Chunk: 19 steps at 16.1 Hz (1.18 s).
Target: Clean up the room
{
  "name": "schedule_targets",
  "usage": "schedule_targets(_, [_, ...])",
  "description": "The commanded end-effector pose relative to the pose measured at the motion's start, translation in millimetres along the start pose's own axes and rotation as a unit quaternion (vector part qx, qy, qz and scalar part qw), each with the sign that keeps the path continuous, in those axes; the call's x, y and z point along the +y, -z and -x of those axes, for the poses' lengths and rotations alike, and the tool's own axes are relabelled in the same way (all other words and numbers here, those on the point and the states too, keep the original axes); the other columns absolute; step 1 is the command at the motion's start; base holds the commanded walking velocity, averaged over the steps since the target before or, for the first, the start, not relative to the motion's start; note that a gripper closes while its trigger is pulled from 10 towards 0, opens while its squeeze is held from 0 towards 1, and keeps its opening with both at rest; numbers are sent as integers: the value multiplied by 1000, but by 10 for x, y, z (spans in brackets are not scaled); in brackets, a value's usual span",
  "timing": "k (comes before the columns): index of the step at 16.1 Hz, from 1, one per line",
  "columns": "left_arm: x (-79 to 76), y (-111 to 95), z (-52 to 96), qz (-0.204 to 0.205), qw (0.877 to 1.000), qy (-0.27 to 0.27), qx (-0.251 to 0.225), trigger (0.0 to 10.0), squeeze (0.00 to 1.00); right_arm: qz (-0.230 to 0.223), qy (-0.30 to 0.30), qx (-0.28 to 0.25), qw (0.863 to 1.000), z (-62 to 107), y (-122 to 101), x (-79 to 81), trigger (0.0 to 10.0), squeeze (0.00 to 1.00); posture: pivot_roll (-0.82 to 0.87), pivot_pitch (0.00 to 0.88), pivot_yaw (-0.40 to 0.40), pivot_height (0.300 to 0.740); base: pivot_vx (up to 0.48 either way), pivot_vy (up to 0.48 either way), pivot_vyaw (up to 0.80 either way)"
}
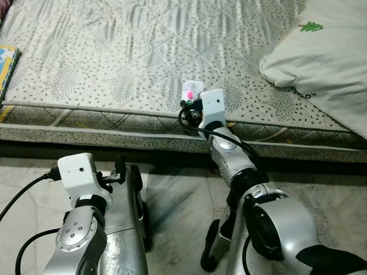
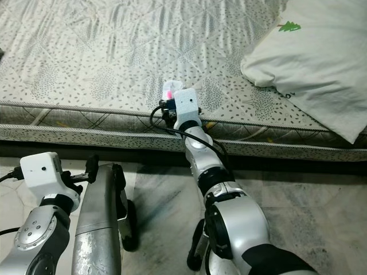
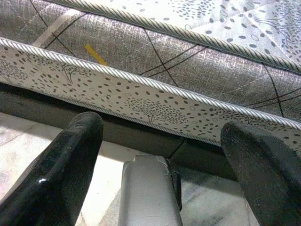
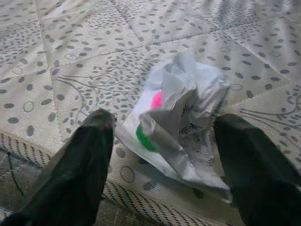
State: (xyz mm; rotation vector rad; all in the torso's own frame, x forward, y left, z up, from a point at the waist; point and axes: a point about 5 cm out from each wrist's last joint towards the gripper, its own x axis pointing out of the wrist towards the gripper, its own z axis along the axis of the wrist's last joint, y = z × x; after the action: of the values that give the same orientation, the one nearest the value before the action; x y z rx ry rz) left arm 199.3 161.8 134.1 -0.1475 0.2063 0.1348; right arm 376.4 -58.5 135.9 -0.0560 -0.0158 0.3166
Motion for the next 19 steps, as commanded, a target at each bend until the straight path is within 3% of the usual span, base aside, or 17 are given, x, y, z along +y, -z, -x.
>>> schedule_targets(1, [26,26,36,1,1000,-8,9,10000,0,-3,6,8,1000,12,42,-10,0,0,226,346,-63,525,0,0,0])
schedule_targets(11, [25,-15,-68,-6,1000,-4,0,10000,0,-2,15,16,1000,18,72,-52,0,0,236,308,-55,525,0,0,0])
schedule_targets(16, [28,-71,-186,-7,1000,-5,-16,10000,0,-4,27,24,999,23,86,-132,0,0,241,264,-59,525,0,0,0])
schedule_targets(19, [-1,-137,-332,-4,999,0,-36,10000,0,-5,31,20,999,-17,11,-161,0,0,232,196,-65,525,0,0,0])
